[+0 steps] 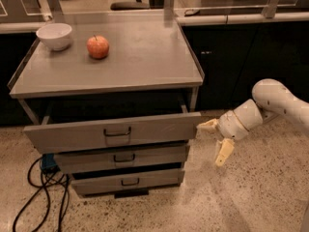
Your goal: Close top drawer
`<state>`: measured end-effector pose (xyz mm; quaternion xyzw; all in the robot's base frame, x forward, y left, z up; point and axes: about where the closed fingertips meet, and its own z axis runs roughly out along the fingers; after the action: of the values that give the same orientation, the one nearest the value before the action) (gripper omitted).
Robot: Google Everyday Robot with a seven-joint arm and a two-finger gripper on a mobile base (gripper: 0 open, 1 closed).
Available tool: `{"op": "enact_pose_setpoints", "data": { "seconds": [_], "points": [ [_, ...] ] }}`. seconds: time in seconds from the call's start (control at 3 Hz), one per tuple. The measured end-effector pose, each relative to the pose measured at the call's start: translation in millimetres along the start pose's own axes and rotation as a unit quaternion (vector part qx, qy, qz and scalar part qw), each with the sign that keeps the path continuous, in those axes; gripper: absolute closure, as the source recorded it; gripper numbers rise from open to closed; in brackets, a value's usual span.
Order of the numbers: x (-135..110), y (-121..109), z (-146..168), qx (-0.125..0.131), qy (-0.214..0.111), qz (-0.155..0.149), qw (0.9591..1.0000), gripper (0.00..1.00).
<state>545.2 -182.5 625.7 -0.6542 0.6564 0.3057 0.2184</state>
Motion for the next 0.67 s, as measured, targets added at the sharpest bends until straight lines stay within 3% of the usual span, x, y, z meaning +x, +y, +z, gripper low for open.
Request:
{"op": "enact_pose_setpoints", "data": {
  "seconds": [0.33,0.67],
  "points": [
    [4.7,-25.3,-4.2,0.004,-0.012,0.009,0.9999,0.00],
    [-5.3,-68.6,-7.1,-0.012,-0.026,-0.002,0.9996,0.00]
  ]
}}
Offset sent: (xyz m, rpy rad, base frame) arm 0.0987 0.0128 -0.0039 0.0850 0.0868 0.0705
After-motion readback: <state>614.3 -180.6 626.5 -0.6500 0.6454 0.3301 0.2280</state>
